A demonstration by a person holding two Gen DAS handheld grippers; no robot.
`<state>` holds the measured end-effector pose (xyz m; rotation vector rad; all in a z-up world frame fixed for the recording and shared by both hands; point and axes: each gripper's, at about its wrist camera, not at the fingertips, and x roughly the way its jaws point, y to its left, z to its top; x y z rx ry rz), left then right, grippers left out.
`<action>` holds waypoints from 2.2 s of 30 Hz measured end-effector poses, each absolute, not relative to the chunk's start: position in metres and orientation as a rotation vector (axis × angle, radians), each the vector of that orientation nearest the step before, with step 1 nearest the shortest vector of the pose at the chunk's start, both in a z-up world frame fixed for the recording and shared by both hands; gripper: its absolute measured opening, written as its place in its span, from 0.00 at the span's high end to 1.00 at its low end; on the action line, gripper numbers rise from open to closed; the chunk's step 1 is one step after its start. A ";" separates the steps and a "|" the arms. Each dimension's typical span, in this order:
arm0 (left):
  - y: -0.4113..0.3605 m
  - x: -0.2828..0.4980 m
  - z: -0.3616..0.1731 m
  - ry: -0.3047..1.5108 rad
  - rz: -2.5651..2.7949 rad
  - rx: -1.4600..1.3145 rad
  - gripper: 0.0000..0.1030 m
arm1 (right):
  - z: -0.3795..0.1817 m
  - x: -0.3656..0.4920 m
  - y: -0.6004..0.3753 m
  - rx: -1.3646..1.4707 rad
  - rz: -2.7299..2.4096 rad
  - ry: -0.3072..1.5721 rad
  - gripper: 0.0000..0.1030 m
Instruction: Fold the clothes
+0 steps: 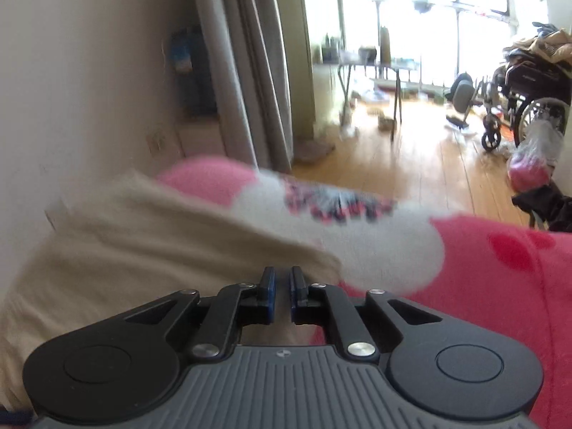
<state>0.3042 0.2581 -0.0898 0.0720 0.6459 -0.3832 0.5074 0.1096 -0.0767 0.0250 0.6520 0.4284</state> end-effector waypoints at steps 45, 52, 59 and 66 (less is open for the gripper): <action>0.249 0.049 0.048 0.683 0.181 -0.222 0.00 | 0.050 0.095 0.040 0.110 0.212 0.735 0.00; 0.244 0.042 0.046 0.690 0.283 -0.152 0.00 | 0.057 0.080 0.044 0.094 0.169 0.733 0.00; 0.233 0.031 0.037 0.674 0.292 -0.061 0.00 | 0.059 0.078 0.051 0.061 0.157 0.742 0.00; 0.228 0.033 0.028 0.713 0.288 -0.060 0.00 | 0.053 0.079 0.056 0.041 0.145 0.767 0.00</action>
